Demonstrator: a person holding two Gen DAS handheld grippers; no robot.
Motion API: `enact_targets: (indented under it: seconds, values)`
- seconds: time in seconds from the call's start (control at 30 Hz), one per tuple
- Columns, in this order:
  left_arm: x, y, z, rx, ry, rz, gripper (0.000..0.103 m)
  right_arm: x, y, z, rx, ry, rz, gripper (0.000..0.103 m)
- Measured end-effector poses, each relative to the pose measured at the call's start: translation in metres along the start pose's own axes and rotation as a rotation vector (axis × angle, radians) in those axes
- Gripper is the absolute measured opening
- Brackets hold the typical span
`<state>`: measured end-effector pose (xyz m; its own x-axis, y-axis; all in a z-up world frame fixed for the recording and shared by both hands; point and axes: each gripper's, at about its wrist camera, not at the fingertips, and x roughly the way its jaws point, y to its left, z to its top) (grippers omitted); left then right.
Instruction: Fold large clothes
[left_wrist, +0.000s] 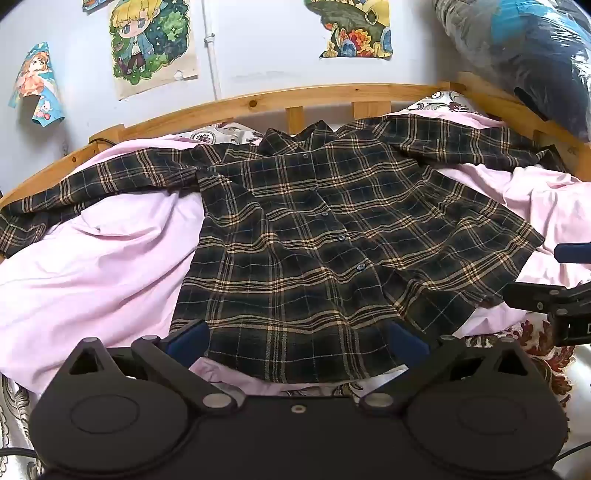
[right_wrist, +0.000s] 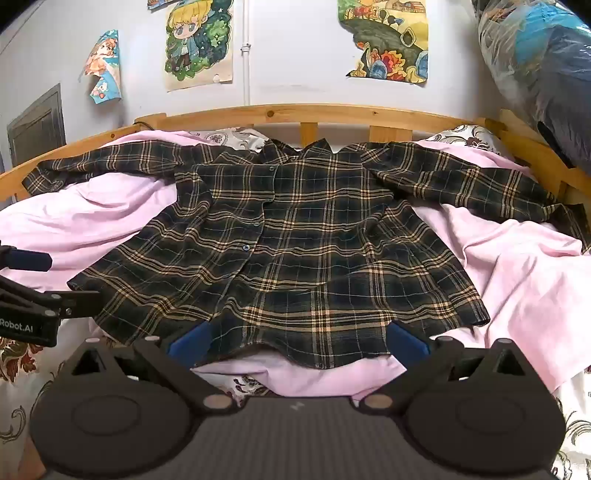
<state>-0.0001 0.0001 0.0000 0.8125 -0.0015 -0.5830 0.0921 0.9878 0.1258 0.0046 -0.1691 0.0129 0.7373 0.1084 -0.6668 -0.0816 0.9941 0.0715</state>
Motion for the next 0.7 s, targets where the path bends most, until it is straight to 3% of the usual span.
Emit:
enact_targets:
  seconds: [0.7]
  values:
    - [-0.0012, -0.0001, -0.0007, 0.006, -0.003, 0.002, 0.102, 0.0004, 0.0005, 0.0000, -0.004, 0.001, -0.003, 0.103]
